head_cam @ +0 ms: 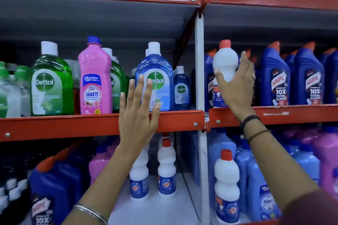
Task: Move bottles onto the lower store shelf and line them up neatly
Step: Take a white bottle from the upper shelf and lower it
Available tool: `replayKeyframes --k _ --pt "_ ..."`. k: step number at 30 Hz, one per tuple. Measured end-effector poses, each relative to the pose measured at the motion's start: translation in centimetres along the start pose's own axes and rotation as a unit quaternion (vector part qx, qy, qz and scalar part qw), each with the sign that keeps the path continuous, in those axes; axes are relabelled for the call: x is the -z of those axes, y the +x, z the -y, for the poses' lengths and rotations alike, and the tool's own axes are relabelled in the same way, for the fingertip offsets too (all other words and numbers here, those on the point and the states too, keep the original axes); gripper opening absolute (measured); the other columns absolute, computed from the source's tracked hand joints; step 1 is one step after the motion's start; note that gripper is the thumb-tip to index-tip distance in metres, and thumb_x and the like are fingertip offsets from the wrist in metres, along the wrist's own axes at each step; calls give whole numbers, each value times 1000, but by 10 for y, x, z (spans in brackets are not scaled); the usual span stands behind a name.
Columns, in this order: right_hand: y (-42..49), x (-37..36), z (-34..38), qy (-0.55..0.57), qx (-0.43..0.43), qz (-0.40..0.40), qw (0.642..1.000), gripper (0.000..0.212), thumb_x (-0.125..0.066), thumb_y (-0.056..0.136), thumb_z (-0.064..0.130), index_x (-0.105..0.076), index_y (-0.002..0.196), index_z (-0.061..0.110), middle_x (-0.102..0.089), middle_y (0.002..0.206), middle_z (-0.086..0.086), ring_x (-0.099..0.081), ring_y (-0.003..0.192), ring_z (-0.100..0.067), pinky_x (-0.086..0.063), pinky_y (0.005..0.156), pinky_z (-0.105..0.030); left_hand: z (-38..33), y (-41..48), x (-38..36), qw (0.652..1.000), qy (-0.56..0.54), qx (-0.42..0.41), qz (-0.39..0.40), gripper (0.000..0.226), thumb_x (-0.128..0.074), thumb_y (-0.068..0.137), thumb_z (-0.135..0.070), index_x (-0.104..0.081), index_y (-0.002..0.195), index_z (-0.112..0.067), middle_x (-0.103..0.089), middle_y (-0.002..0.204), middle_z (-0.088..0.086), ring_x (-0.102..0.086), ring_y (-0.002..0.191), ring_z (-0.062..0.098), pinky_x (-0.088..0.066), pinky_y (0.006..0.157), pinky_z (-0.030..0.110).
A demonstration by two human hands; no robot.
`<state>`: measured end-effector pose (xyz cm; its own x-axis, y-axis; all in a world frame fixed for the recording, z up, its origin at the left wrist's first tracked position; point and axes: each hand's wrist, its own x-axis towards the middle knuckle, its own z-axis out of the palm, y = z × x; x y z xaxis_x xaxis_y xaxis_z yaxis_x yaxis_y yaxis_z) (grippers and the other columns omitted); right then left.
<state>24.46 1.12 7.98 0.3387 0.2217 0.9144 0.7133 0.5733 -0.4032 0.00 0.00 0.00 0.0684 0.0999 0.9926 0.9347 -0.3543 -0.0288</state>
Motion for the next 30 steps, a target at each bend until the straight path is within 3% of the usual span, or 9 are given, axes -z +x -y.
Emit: replayKeyframes --k 3,7,10,13,17,21,25,30 --pt "12 -1 -10 38 -57 57 996 92 -65 80 41 -13 148 8 -30 152 -18 -33 137 -33 -31 108 -41 1 2 -5 998 66 -4 -6 59 -34 98 -41 -20 152 -22 -20 160 2 -14 149 22 -16 118 48" --pt "21 0 -17 19 -66 84 994 88 -66 78 43 -22 144 6 -44 144 -17 -44 128 -34 -43 99 -45 7 -2 -15 994 107 -12 -11 57 -31 99 -44 -23 152 -25 -20 161 1 -14 149 22 -18 118 49" --pt "29 4 -16 0 -70 96 993 76 -69 73 42 -38 131 3 -53 131 -17 -51 117 -35 -43 79 -39 8 -1 -16 993 115 -11 -12 56 -31 99 -44 -24 151 -25 -20 161 1 -15 149 23 -18 117 49" --pt "34 12 -8 -30 -69 94 993 69 -73 67 44 -49 118 5 -57 123 -16 -54 109 -35 -37 71 -35 6 0 -15 993 116 -12 -8 56 -31 99 -43 -25 152 -25 -19 161 1 -14 149 23 -16 118 48" --pt "23 27 2 -18 -50 52 997 70 -76 61 47 -51 114 8 -61 117 -13 -58 102 -31 -37 66 -33 7 -2 -14 993 116 -11 -1 55 -32 99 -43 -25 151 -26 -19 161 1 -14 149 22 -16 118 49" --pt "6 40 16 17 -32 0 999 72 -78 63 44 -49 120 10 -61 121 -10 -60 107 -28 -49 73 -36 11 -6 -11 993 121 -13 6 55 -27 100 -45 -26 151 -26 -20 161 2 -16 149 24 -16 118 49" --pt "0 56 40 58 -18 -37 997 73 -77 64 47 -49 122 12 -62 120 -5 -60 105 -22 -52 77 -33 11 -6 -11 992 122 -13 4 56 -33 98 -42 -27 151 -26 -21 161 2 -19 148 24 -18 117 50" --pt "-16 75 59 123 -81 34 989 73 -74 51 56 -58 111 17 -67 109 3 -64 97 -17 -55 85 -44 15 -10 -6 993 117 -18 3 54 -31 99 -41 -27 151 -27 -23 160 2 -20 147 24 -19 117 49"
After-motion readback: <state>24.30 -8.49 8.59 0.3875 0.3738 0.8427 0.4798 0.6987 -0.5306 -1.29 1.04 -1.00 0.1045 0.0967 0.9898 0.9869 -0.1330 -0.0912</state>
